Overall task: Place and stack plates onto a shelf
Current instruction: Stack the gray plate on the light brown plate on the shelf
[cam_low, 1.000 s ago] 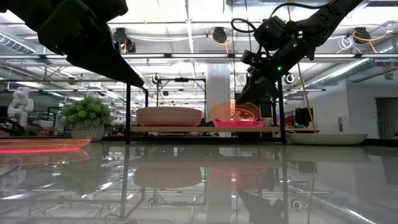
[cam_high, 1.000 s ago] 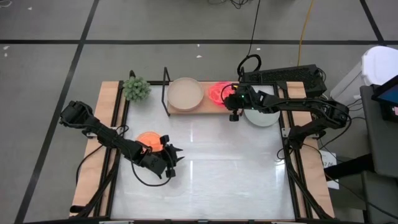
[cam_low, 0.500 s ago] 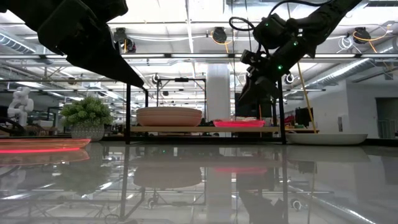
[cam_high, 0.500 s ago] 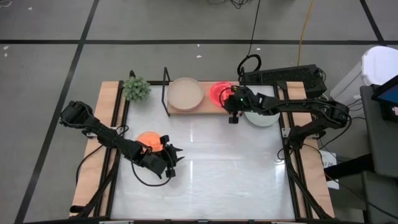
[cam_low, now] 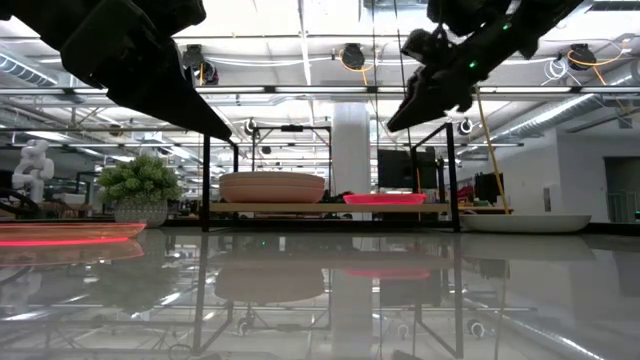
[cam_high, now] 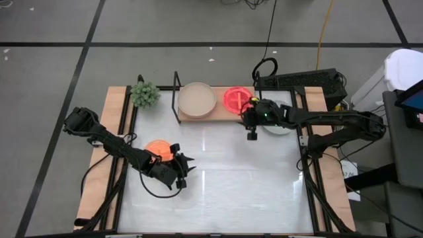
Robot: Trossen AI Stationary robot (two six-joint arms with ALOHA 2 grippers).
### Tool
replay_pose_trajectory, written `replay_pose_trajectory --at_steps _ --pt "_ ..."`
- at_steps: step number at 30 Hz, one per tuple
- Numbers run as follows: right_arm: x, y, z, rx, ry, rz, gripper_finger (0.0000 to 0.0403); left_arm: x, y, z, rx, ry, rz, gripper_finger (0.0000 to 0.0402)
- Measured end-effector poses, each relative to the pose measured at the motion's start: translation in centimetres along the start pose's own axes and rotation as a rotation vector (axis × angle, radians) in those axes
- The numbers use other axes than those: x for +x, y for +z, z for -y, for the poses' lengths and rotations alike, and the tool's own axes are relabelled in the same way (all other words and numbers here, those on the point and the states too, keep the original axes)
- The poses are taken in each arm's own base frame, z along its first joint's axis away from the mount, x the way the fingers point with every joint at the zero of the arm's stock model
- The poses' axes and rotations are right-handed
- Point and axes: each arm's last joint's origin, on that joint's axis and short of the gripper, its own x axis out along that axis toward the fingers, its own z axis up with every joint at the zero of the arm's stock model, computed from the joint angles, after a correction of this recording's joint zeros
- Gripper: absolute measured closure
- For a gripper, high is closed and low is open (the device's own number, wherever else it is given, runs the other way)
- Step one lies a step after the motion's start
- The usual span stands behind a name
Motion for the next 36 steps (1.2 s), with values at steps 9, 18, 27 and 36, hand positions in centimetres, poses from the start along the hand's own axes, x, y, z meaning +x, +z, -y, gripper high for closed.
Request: replay_pose_trajectory --at_steps 9,18,27,36 --pt "-2.6 -0.8 -3.7 0.145 0.050 -0.209 0.0273 0.0 0.0 0.1 -0.049 -0.025 -0.007 0.0248" --pt "-3.7 -2.6 -5.4 0.257 -0.101 -0.451 0.0273 -0.1 0.0 0.2 -0.090 -0.043 -0.007 0.0248" --pt "-3.9 -5.2 -5.8 0.363 -0.201 -0.588 0.0273 -0.1 0.0 0.3 -0.101 -0.055 -0.011 0.0248" --pt "-3.2 -7.5 -5.8 0.369 -0.229 -0.652 0.0269 -0.1 0.0 0.3 -0.106 -0.055 -0.010 0.0248"
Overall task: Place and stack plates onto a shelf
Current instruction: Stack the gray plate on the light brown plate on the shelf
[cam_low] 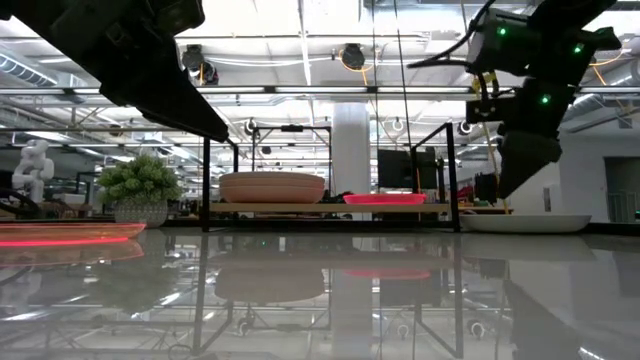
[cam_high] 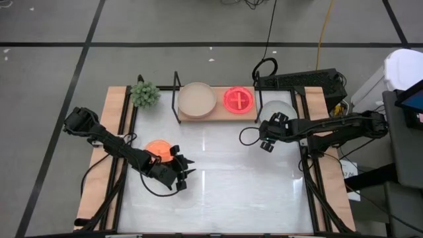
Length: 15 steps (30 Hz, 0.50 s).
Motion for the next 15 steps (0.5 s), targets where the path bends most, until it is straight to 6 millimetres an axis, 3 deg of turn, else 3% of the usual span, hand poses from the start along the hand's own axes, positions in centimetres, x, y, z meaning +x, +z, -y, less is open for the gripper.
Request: replay_pose_trajectory --at_steps 15 --pt "3.5 -1.0 -0.5 -0.027 -0.078 -0.141 0.0246 -0.4 -0.2 0.7 -0.055 -0.026 0.006 0.0248"
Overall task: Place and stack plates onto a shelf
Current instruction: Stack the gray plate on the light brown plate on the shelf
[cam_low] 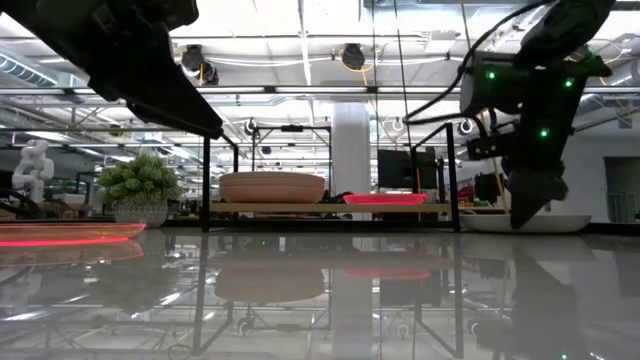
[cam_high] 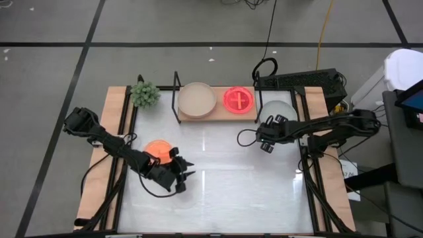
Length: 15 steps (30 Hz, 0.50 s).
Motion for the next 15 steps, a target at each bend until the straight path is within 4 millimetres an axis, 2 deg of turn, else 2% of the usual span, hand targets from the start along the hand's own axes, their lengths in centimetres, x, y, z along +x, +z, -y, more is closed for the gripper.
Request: replay_pose_trajectory --at_steps 6,15 --pt "1.1 -0.9 -0.3 0.003 -0.011 -0.032 0.0277 -0.1 -0.1 0.1 0.011 -0.005 0.000 0.0248" --pt "1.1 -1.5 -0.5 0.025 0.050 -0.057 0.0387 -0.1 -0.1 0.1 0.025 -0.005 0.000 0.0248"
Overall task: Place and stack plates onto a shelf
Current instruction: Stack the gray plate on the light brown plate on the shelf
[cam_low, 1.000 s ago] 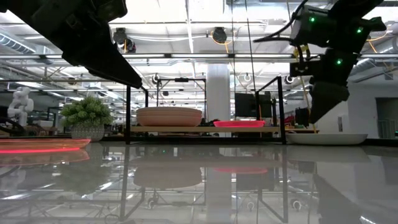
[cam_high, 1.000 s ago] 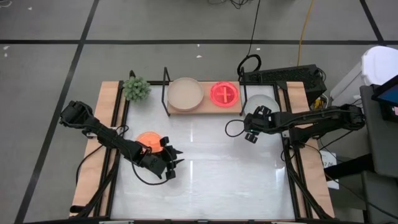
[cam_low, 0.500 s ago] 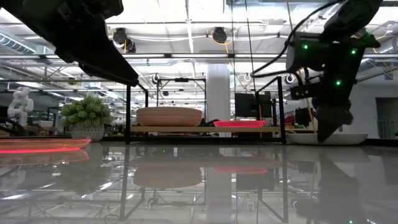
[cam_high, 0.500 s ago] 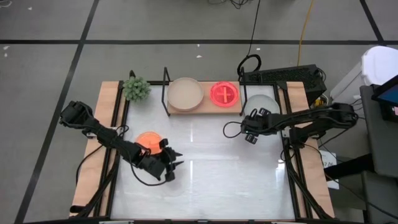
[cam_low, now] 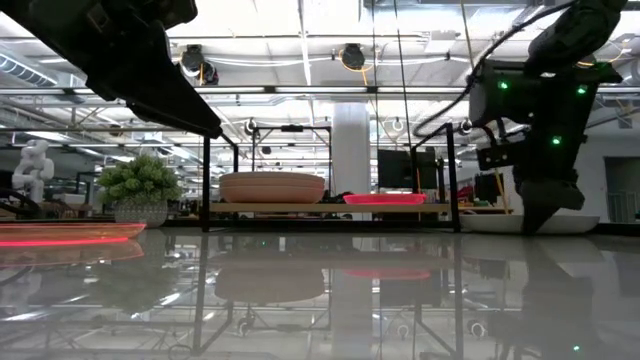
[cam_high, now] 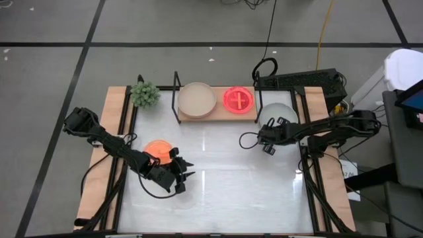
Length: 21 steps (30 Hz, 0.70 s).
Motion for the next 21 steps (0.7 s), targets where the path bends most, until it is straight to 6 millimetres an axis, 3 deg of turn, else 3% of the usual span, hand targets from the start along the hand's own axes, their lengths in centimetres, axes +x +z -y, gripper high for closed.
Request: replay_pose_trajectory --at_steps 13,21 --pt "-2.4 -1.1 -1.3 0.084 0.195 0.001 0.0395 0.0 0.0 -0.1 0.036 0.002 0.000 0.0248" --pt "-6.5 -0.5 -4.2 -0.048 0.370 0.102 0.0397 0.0 0.0 -0.1 0.036 0.003 0.000 0.0248"
